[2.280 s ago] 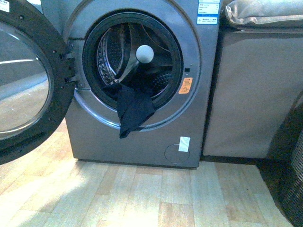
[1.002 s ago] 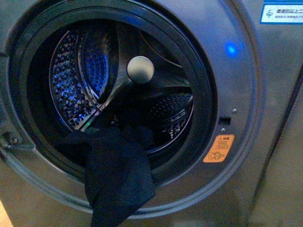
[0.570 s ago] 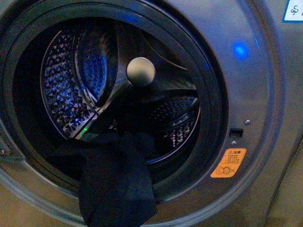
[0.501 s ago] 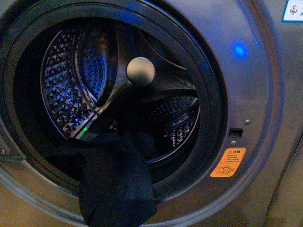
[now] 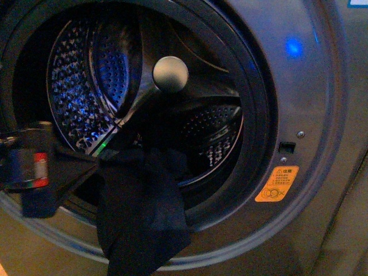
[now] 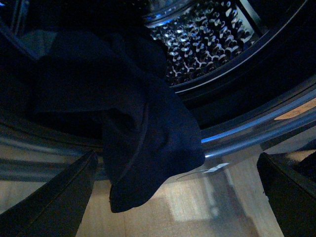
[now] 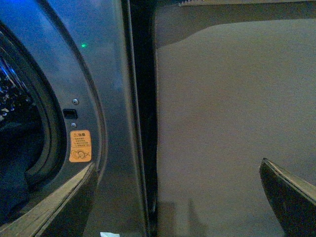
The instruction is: Collect clothes from washing machine
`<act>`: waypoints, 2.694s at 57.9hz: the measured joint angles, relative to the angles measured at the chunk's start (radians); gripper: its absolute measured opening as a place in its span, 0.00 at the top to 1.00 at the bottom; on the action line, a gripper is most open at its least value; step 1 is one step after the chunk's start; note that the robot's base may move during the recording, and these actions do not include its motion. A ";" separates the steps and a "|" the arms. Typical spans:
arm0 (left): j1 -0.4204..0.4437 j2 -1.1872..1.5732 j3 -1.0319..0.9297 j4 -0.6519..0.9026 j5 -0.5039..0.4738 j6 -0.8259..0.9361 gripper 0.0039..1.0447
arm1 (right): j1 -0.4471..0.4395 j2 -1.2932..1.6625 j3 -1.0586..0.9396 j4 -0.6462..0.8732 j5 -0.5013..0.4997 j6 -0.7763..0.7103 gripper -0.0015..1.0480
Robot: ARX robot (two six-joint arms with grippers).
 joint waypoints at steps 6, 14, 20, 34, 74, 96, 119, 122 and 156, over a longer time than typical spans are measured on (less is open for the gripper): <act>-0.033 0.117 0.071 0.019 -0.032 0.033 0.06 | 0.000 0.000 0.000 0.000 0.000 0.000 0.07; -0.059 0.249 0.151 0.026 -0.062 0.085 0.06 | 0.000 0.000 0.000 0.000 0.000 0.000 0.07; -0.063 0.336 0.206 0.030 -0.088 0.121 0.06 | 0.000 0.000 0.000 0.000 0.000 0.000 0.07; -0.012 0.558 0.369 0.029 -0.160 0.149 0.06 | 0.000 0.000 0.000 0.000 0.000 0.000 0.07; -0.120 0.752 0.574 -0.077 -0.178 0.097 0.06 | 0.000 0.000 0.000 0.000 0.000 0.000 0.07; -0.160 0.769 0.622 -0.157 -0.071 -0.120 0.06 | 0.000 0.000 0.000 0.000 0.000 0.000 0.07; -0.192 0.770 0.624 -0.166 -0.120 -0.116 0.06 | 0.000 0.000 0.000 0.000 0.000 0.000 0.07; -0.191 0.774 0.624 -0.172 -0.146 -0.095 0.06 | 0.000 0.000 0.000 0.000 0.000 0.000 0.07; -0.151 0.792 0.615 -0.191 -0.266 0.096 0.49 | 0.000 0.000 0.000 0.000 0.000 0.000 0.07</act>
